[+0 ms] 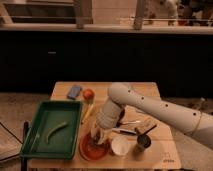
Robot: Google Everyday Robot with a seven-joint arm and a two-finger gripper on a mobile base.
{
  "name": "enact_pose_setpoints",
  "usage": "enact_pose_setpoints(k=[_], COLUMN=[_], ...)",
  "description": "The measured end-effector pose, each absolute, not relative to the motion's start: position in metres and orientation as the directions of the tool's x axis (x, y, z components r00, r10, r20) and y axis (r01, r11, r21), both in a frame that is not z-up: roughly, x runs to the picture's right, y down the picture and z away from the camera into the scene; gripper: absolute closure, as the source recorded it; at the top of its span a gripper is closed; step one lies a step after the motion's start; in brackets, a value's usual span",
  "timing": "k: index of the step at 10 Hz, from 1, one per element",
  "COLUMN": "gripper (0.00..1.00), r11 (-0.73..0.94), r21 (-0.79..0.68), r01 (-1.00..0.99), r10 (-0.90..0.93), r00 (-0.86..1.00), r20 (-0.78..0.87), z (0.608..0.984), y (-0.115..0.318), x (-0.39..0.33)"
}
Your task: Place grapes in red bowl
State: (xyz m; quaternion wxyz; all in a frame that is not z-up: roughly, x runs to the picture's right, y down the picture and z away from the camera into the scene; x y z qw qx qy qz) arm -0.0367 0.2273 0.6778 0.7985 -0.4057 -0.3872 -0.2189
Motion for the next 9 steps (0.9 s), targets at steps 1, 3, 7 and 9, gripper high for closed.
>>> enact_pose_setpoints(k=[1,3,7,9], gripper=[0.20,0.20,0.20,0.20], r11=[0.571,0.565,0.571,0.573], r21=[-0.472,-0.464,-0.448,-0.444], r01=[0.672,0.683,0.688,0.689], r10=[-0.040,-0.046,-0.061,-0.070], r00=[0.597,0.587,0.580,0.581], r20=[0.801,0.808,0.813,0.811], z=[0.679,0.682,0.684,0.683], y=[0.224,0.219,0.207,0.203], x=[-0.041,-0.048,-0.051,-0.047])
